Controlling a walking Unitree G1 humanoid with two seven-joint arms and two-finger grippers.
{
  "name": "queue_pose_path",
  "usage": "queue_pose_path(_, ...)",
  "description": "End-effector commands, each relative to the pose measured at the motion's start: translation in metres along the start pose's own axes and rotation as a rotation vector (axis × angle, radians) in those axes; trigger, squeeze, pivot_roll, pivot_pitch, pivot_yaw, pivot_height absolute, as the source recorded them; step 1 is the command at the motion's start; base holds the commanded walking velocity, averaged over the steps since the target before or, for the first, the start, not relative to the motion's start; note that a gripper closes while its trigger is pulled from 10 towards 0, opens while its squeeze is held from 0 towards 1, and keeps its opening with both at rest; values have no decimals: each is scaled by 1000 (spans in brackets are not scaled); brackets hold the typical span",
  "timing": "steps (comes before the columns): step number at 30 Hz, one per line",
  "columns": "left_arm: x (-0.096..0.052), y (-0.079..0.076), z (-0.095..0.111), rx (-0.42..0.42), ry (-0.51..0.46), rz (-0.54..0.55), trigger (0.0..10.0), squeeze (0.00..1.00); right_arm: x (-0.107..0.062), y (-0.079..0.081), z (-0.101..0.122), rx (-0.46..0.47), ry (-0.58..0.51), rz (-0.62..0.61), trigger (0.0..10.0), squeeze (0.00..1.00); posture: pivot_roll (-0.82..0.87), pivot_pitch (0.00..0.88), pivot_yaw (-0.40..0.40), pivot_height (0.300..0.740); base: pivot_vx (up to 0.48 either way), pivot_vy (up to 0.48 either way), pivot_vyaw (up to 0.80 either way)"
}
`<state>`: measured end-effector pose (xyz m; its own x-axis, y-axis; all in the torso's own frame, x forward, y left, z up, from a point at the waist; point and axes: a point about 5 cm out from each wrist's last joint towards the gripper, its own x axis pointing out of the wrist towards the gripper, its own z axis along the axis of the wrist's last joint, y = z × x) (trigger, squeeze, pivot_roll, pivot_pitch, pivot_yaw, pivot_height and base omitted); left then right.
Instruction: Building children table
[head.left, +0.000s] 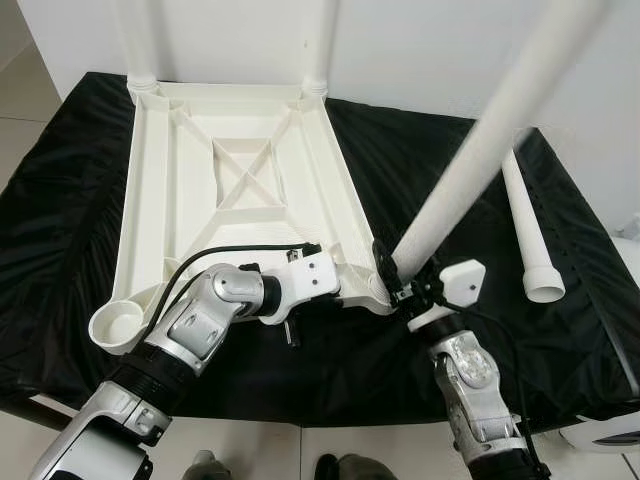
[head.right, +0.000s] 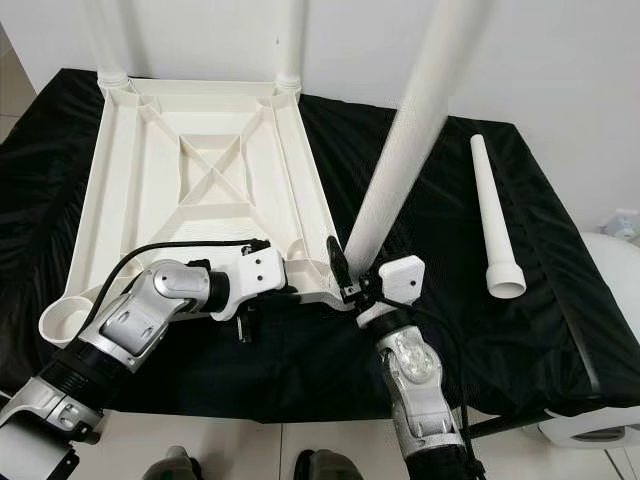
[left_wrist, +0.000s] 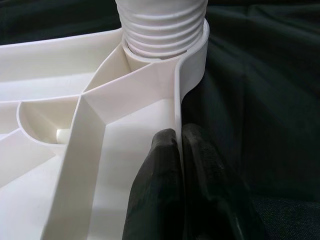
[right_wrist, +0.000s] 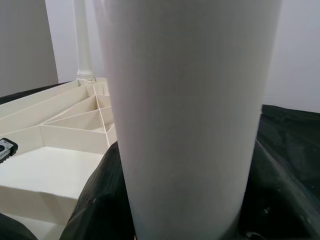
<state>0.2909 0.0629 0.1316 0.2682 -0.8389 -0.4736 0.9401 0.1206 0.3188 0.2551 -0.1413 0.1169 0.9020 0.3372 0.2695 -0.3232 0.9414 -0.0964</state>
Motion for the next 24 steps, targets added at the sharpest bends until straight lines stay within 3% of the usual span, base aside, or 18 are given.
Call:
queue_pose_path(1,-15,12,-8,-19,22,77,10000,0,-59,-30,-62,3,397,-158,10000,0,26,96,-71,740,0,0,0)
queue_pose_path(7,-15,11,-8,-18,21,74,10000,0,-57,-37,-65,6,414,-198,10000,0,25,95,-68,740,0,0,0)
queue_pose_path(16,-15,11,-8,-18,23,74,10000,0,-49,-51,-74,94,461,-239,10000,0,32,92,-71,740,0,0,0)
queue_pose_path(24,-16,10,-8,-18,23,75,10000,0,-52,-45,-83,111,534,-133,10000,0,36,90,-73,740,0,0,0)
